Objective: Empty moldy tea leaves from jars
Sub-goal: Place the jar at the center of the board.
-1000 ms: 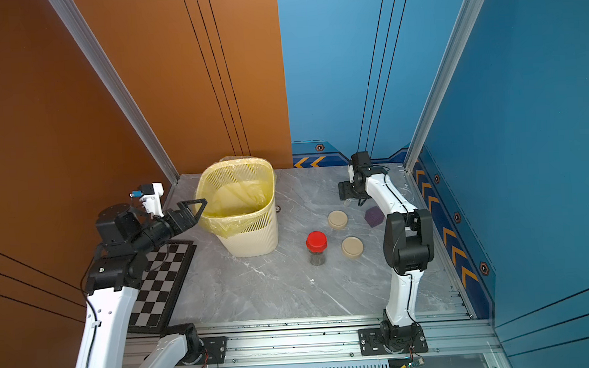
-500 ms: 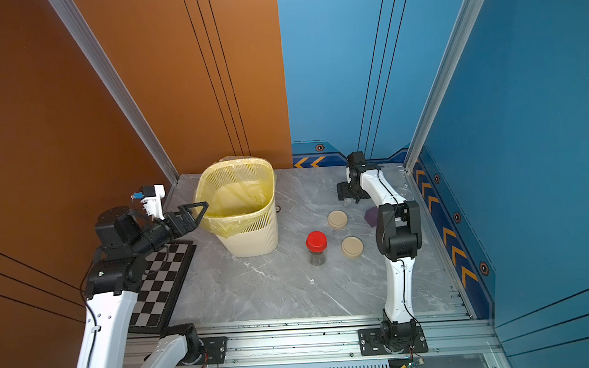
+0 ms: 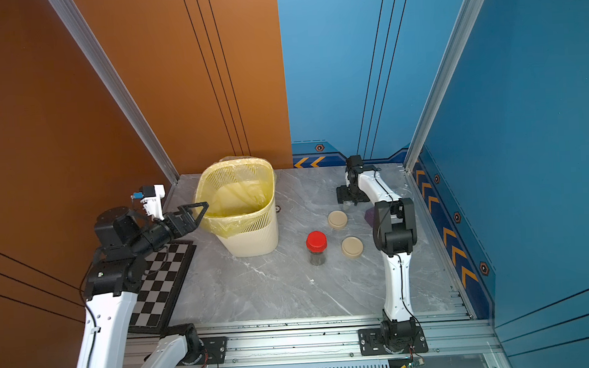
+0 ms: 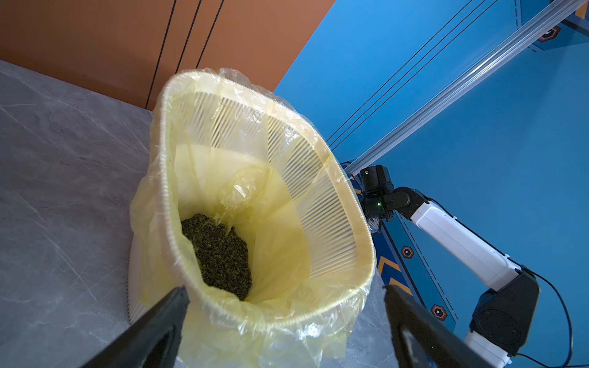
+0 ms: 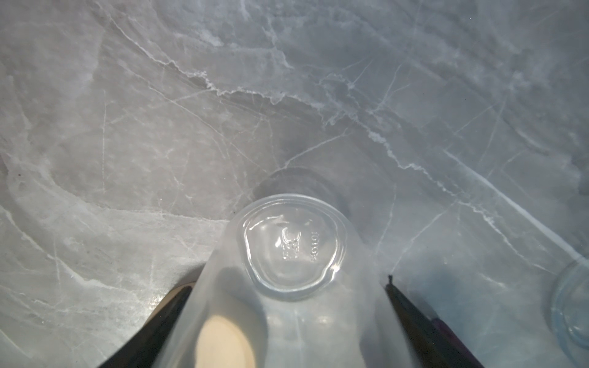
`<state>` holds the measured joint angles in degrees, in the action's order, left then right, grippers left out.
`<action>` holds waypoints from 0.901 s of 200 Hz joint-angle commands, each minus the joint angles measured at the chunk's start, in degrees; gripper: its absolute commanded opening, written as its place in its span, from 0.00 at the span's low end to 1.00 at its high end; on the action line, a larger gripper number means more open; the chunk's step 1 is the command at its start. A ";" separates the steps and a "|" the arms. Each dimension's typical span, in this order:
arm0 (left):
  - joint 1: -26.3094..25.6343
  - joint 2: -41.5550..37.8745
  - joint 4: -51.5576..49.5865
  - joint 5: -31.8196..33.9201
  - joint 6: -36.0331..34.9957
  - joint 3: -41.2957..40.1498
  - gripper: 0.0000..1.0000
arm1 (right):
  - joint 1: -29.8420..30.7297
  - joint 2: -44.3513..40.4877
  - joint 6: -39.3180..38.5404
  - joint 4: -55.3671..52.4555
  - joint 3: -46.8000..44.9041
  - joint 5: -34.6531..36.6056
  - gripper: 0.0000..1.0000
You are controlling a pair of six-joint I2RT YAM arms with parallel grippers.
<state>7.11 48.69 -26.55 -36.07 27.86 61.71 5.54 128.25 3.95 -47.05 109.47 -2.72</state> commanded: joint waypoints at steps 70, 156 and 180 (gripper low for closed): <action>0.02 -0.35 0.27 -0.59 -1.48 0.20 0.98 | -0.60 0.77 2.78 -0.77 5.24 2.25 1.00; -1.33 -7.64 0.34 3.53 -1.30 -2.30 0.98 | -1.94 -12.66 7.52 -0.77 1.45 -2.62 1.00; -3.14 -10.31 0.35 8.33 -0.25 -6.03 0.98 | -1.22 -20.43 9.54 -0.38 -3.22 -4.01 1.00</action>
<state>5.23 40.32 -26.24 -32.97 27.83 58.70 3.84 118.04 10.22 -47.16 108.97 -4.49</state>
